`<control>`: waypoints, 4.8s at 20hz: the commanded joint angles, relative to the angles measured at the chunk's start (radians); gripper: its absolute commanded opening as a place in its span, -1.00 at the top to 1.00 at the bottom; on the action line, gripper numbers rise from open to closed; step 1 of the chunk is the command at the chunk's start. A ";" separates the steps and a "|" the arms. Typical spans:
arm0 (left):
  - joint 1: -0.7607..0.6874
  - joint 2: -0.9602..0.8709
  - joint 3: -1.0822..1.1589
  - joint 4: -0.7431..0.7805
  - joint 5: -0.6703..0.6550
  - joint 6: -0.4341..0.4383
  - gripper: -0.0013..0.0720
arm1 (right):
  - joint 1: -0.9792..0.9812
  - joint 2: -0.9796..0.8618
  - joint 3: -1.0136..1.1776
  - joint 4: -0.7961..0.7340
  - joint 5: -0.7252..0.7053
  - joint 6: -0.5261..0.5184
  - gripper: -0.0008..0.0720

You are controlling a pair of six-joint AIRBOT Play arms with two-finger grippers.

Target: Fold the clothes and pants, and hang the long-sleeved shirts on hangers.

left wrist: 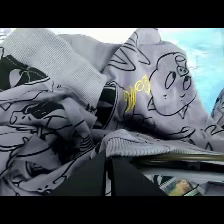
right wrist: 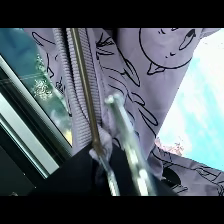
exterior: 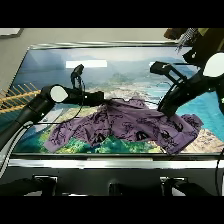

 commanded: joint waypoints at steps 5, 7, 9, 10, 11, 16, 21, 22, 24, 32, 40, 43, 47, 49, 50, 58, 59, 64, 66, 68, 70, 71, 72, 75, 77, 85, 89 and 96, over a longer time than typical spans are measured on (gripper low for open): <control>0.001 -0.002 0.003 0.009 -0.040 0.000 0.91 | 0.000 0.017 0.001 -0.019 -0.002 0.004 0.86; 0.001 -0.002 0.005 0.001 -0.048 -0.001 0.91 | 0.000 0.017 0.001 -0.018 -0.004 0.005 0.86; 0.001 -0.002 0.019 -0.013 -0.045 -0.001 0.91 | 0.000 0.017 -0.001 0.002 -0.006 0.004 0.86; 0.001 -0.003 0.035 -0.013 -0.045 -0.002 0.91 | 0.000 0.017 -0.006 0.020 -0.008 0.004 0.86; 0.001 -0.003 0.059 -0.013 -0.043 -0.004 0.91 | 0.000 0.013 -0.009 0.037 -0.010 0.005 0.86; 0.001 -0.003 0.177 -0.013 -0.042 -0.024 0.91 | 0.001 -0.034 -0.010 0.048 -0.072 0.025 0.86; 0.000 -0.002 0.238 -0.014 -0.064 -0.037 0.91 | 0.001 -0.070 -0.010 0.064 -0.156 0.024 0.86; -0.003 -0.002 0.250 -0.014 -0.072 -0.037 0.91 | 0.001 -0.074 -0.010 0.073 -0.170 0.024 0.86; -0.017 -0.002 0.275 -0.014 -0.075 -0.037 0.91 | 0.001 -0.083 -0.010 0.087 -0.182 0.023 0.86; -0.081 -0.003 0.373 -0.014 -0.094 -0.071 0.91 | 0.001 -0.101 -0.010 0.154 -0.244 0.023 0.86; -0.143 -0.003 0.421 -0.071 -0.240 0.091 0.90 | 0.001 -0.101 -0.010 0.235 -0.271 -0.048 0.86; -0.151 -0.010 0.409 -0.062 -0.361 0.171 0.90 | 0.001 -0.100 -0.010 0.256 -0.269 -0.104 0.86; -0.135 -0.014 0.379 0.010 -0.335 0.170 0.90 | 0.001 -0.080 -0.007 0.296 -0.266 -0.137 0.86; -0.123 -0.027 0.377 0.010 -0.336 0.190 0.90 | 0.001 -0.057 -0.007 0.296 -0.266 -0.138 0.86; -0.117 -0.030 0.377 0.010 -0.335 0.200 0.90 | 0.001 -0.044 -0.006 0.296 -0.262 -0.150 0.86; -0.034 -0.026 0.390 0.006 -0.333 0.211 -0.33 | 0.001 0.011 -0.005 0.296 -0.243 -0.181 0.86; -0.023 -0.022 0.399 0.006 -0.333 0.212 -0.52 | 0.001 0.011 -0.005 0.296 -0.245 -0.191 0.86; 0.113 0.038 0.425 0.011 -0.419 0.244 -0.56 | 0.001 0.010 -0.005 0.296 -0.278 -0.248 0.86; 0.173 0.055 0.425 0.017 -0.467 0.340 -0.56 | 0.001 0.002 -0.006 0.297 -0.278 -0.277 0.86; 0.206 0.053 0.422 0.040 -0.531 0.465 -0.56 | 0.001 -0.011 -0.006 0.312 -0.278 -0.336 0.86; 0.210 0.048 0.417 0.089 -0.582 0.609 -0.56 | 0.001 -0.031 -0.006 0.332 -0.278 -0.429 0.86; 0.202 0.045 0.415 0.088 -0.590 0.622 -0.55 | 0.001 -0.042 -0.006 0.348 -0.278 -0.462 0.86; 0.193 0.042 0.408 0.087 -0.586 0.640 -0.55 | 0.001 -0.053 -0.006 0.363 -0.277 -0.480 0.86; 0.179 0.039 0.323 0.084 -0.579 0.932 -0.55 | 0.001 -0.068 -0.006 0.381 -0.275 -0.529 0.85; 0.196 0.039 0.230 0.014 -0.579 1.113 -0.55 | 0.001 -0.068 -0.006 0.366 -0.273 -0.531 0.85; 0.218 0.039 0.127 -0.131 -0.496 1.301 -0.55 | 0.001 -0.068 -0.006 0.351 -0.214 -0.531 0.85; 0.196 0.039 0.127 -0.183 -0.481 1.397 -0.55 | 0.001 -0.071 -0.006 0.352 -0.209 -0.530 0.85; 0.136 0.000 0.127 -0.187 -0.428 1.431 -0.55 | 0.001 -0.074 -0.006 0.352 -0.196 -0.531 0.85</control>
